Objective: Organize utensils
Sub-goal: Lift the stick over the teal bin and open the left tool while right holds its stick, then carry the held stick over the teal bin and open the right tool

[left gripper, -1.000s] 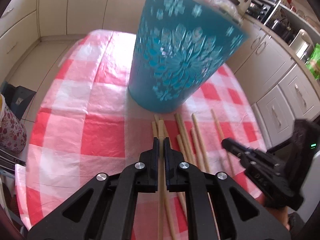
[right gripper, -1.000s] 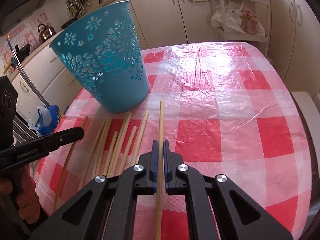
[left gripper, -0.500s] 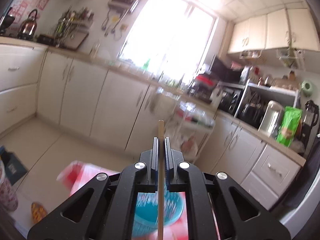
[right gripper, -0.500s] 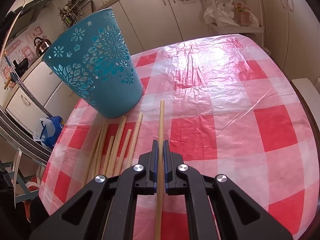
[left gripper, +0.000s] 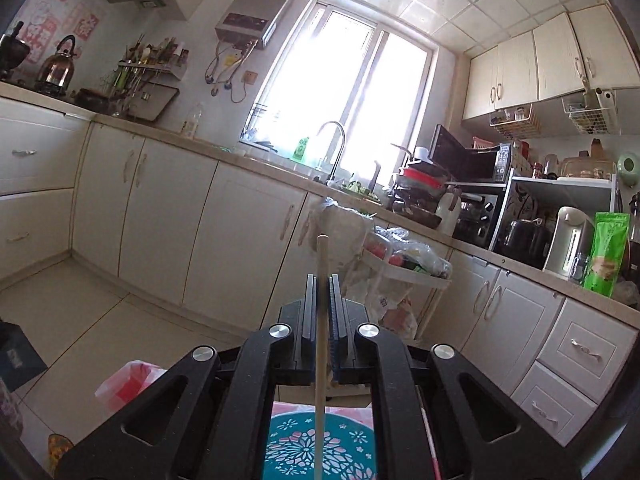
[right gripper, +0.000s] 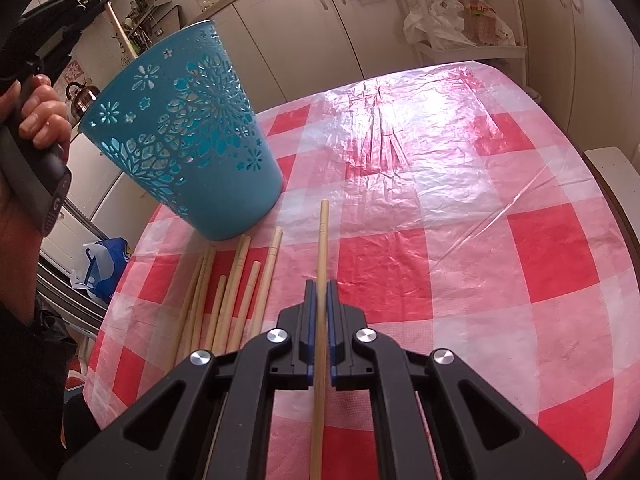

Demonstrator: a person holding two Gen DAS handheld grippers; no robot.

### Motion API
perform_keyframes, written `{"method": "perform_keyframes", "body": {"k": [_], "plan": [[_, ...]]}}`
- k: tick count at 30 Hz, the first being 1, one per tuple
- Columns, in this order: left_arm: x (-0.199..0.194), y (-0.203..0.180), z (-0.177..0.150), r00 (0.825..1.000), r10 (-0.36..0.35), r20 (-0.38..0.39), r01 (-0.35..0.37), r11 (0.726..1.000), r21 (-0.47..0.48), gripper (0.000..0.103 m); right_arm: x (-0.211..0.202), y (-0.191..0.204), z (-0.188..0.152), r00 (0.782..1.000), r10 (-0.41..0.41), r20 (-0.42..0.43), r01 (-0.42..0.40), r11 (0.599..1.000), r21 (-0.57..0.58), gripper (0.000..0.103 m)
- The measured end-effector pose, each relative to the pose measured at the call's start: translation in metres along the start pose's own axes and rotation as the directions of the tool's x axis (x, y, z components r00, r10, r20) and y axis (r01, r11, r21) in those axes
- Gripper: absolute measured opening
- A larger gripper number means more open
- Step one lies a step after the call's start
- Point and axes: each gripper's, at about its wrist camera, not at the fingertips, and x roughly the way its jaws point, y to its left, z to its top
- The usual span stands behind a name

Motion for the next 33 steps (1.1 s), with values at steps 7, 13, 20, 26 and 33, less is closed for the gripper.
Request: {"method": "perform_keyframes", "body": {"k": [7, 13, 20, 26, 33], "plan": [[-0.002, 0.003, -0.018, 0.998, 0.015, -0.066, -0.012, 0.999, 0.044, 0.005, -0.002, -0.003, -0.001, 1.0, 0.002, 0.004, -0.002, 1.0, 0.011, 0.006], [-0.005, 0.015, -0.02, 0.985, 0.069, -0.158, -0.062, 0.997, 0.049, 0.019, -0.004, -0.002, -0.001, 1.0, -0.003, 0.015, 0.003, 1.0, 0.006, 0.006], [-0.058, 0.034, -0.018, 0.984, 0.134, -0.12, -0.129, 0.99, 0.053, 0.06, -0.02, -0.002, 0.0, 0.995, 0.066, 0.071, -0.067, 0.998, 0.011, 0.006], [-0.097, 0.076, -0.041, 0.97, 0.232, -0.077, -0.232, 0.973, -0.002, 0.075, -0.061, 0.017, 0.022, 0.969, 0.146, 0.2, -0.156, 0.987, 0.034, 0.006], [-0.097, 0.127, -0.086, 0.945, 0.291, -0.151, -0.311, 0.94, -0.137, 0.076, -0.111, 0.077, 0.097, 0.88, 0.22, 0.421, -0.204, 0.976, -0.083, 0.006]]}}
